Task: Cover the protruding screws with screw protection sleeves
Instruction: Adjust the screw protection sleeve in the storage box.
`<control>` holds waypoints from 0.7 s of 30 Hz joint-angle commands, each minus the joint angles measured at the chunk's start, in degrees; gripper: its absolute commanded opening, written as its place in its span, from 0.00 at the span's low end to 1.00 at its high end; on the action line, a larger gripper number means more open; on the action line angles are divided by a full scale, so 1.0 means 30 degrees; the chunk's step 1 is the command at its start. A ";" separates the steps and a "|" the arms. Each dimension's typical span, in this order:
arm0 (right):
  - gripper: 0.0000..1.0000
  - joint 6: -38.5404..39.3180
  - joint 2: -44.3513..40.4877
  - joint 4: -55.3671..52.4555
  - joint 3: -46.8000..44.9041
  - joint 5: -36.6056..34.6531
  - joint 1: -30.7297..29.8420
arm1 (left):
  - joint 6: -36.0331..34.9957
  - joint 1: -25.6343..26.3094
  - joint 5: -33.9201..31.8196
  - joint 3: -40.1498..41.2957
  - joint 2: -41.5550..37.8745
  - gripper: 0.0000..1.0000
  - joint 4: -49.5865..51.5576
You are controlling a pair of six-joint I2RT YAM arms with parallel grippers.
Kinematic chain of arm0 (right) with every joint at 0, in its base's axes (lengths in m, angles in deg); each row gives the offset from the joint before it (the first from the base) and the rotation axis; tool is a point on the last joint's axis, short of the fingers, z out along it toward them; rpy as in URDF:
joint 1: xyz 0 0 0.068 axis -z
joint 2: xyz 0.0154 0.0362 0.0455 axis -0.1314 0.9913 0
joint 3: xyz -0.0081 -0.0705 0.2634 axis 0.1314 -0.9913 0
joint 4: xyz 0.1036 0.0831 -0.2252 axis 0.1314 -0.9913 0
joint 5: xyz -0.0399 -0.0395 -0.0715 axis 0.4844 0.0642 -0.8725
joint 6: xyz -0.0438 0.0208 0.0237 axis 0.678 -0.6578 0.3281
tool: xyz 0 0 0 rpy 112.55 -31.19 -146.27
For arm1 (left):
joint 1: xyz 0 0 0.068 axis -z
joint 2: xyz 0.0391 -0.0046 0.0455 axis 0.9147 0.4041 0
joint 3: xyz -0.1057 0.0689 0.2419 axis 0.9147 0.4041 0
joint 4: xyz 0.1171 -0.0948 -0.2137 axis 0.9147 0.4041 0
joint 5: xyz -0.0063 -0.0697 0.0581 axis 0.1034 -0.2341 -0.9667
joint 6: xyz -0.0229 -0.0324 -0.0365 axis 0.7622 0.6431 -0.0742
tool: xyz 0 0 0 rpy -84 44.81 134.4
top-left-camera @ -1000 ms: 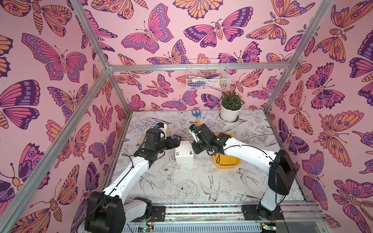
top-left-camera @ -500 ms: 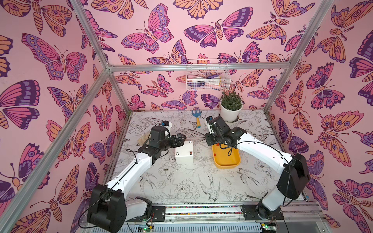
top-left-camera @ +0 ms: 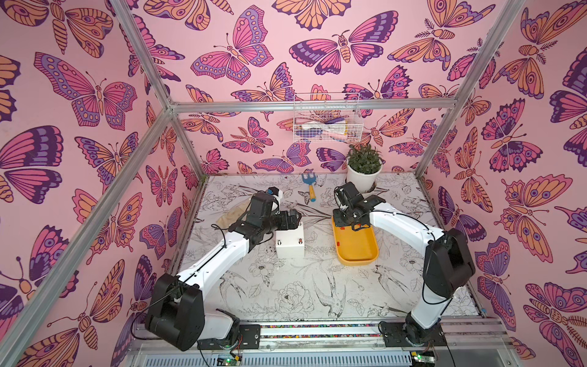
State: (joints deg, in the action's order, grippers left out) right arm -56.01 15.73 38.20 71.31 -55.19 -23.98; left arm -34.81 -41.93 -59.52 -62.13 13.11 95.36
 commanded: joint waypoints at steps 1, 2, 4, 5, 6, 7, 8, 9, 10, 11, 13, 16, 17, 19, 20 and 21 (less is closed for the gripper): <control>0.28 -0.0538 0.0231 -0.0448 0.0172 -0.0315 0.0482 | -0.0415 0.0266 -0.0320 -0.0577 0.0535 0.95 0.0335; 0.28 -0.0567 0.0317 -0.0476 0.0168 -0.0382 0.0546 | -0.0407 0.0288 -0.0326 -0.0642 0.0633 0.95 0.0356; 0.28 -0.0599 0.0511 -0.0508 0.0177 -0.0419 0.0706 | -0.0414 0.0332 -0.0377 -0.0704 0.0714 0.95 0.0371; 0.28 -0.0640 0.0617 -0.0609 0.0202 -0.0490 0.0793 | -0.0415 0.0354 -0.0363 -0.0719 0.0715 0.95 0.0383; 0.28 -0.0643 0.0721 -0.0663 0.0214 -0.0536 0.0883 | -0.0415 0.0361 -0.0401 -0.0734 0.0715 0.95 0.0400; 0.28 -0.0628 0.0781 -0.0672 0.0201 -0.0590 0.0979 | -0.0415 0.0361 -0.0449 -0.0734 0.0661 0.95 0.0421; 0.28 -0.0642 0.0839 -0.0657 0.0165 -0.0607 0.1093 | -0.0415 0.0389 -0.0458 -0.0705 0.0617 0.96 0.0444; 0.28 -0.0643 0.0944 -0.0628 0.0128 -0.0628 0.1184 | -0.0407 0.0391 -0.0492 -0.0705 0.0602 0.96 0.0459; 0.28 -0.0642 0.1029 -0.0649 0.0122 -0.0668 0.1272 | -0.0415 0.0391 -0.0527 -0.0676 0.0570 0.96 0.0469; 0.27 -0.0621 0.1126 -0.0672 0.0148 -0.0714 0.1335 | -0.0415 0.0391 -0.0522 -0.0650 0.0529 0.96 0.0459; 0.25 -0.0458 0.1353 -0.0691 0.0205 -0.0949 0.1398 | -0.0415 0.0419 -0.0511 -0.0646 0.0528 0.96 0.0473; 0.24 -0.0193 0.1763 -0.0827 0.0390 -0.1456 0.1479 | -0.0398 0.0420 -0.0526 -0.0617 0.0563 0.96 0.0473; 0.24 -0.0106 0.1871 -0.0799 0.0418 -0.1580 0.1512 | -0.0413 0.0420 -0.0549 -0.0609 0.0543 0.96 0.0470; 0.23 0.0118 0.2143 -0.0662 0.0418 -0.1646 0.1602 | -0.0444 0.0420 -0.0551 -0.0587 0.0542 0.96 0.0474; 0.23 0.0162 0.2259 -0.0557 0.0389 -0.1649 0.1630 | -0.0444 0.0413 -0.0558 -0.0587 0.0611 0.96 0.0473; 0.23 0.0243 0.2400 -0.0473 0.0391 -0.1683 0.1669 | -0.0444 0.0420 -0.0562 -0.0587 0.0598 0.96 0.0467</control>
State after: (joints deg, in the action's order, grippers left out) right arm -56.43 21.65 37.47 71.33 -58.51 -19.56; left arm -35.00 -40.97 -60.77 -63.23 15.06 95.57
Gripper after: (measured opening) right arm 0.232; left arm 0.958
